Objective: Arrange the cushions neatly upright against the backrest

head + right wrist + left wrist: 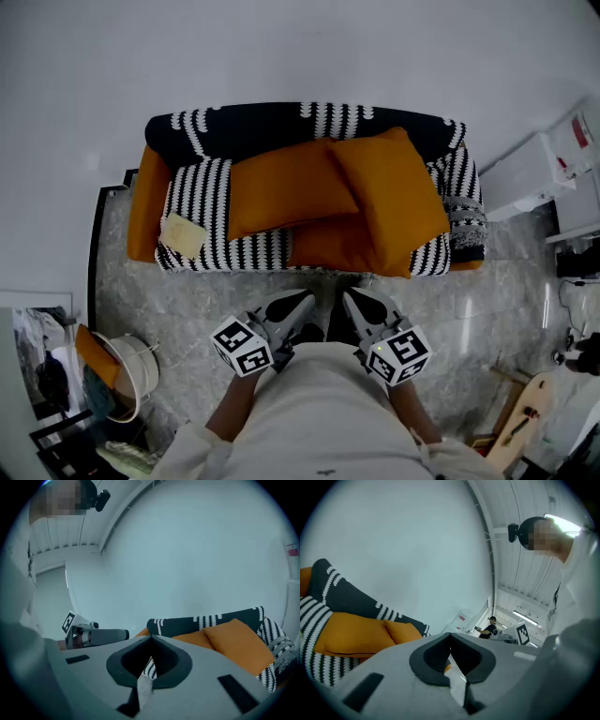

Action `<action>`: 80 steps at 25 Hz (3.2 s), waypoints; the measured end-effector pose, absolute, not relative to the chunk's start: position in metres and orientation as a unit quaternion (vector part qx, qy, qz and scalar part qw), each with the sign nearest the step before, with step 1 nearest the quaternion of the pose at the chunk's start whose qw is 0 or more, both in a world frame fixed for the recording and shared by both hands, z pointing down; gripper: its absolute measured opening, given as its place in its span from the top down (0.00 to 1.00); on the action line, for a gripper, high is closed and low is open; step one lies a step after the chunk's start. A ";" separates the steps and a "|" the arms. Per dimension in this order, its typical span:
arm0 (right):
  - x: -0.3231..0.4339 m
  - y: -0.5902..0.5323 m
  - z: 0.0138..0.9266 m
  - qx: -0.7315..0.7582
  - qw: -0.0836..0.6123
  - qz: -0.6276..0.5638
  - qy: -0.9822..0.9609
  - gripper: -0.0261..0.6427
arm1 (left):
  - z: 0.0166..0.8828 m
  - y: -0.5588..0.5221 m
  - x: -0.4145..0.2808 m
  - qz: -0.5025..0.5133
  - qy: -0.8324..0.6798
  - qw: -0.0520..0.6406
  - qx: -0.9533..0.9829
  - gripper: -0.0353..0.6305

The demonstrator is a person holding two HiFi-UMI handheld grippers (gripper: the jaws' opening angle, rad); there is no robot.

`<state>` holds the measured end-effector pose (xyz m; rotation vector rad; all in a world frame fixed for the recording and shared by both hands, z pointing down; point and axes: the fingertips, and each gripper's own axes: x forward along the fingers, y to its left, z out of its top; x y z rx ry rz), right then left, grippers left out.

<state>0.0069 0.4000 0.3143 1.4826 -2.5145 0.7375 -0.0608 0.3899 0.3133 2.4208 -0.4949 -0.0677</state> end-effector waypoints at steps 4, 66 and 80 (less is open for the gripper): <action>0.002 0.399 0.312 0.492 0.069 0.239 -0.834 0.95 | 0.312 0.390 -0.067 -0.027 -0.191 0.327 0.925 0.93; -0.068 0.101 0.458 0.352 0.203 0.346 -0.846 0.72 | 0.338 0.133 -0.150 0.061 -0.347 0.323 0.879 0.93; -0.082 0.062 0.490 0.409 0.153 0.439 -0.785 0.63 | 0.355 0.067 -0.155 0.094 -0.270 0.329 0.900 0.93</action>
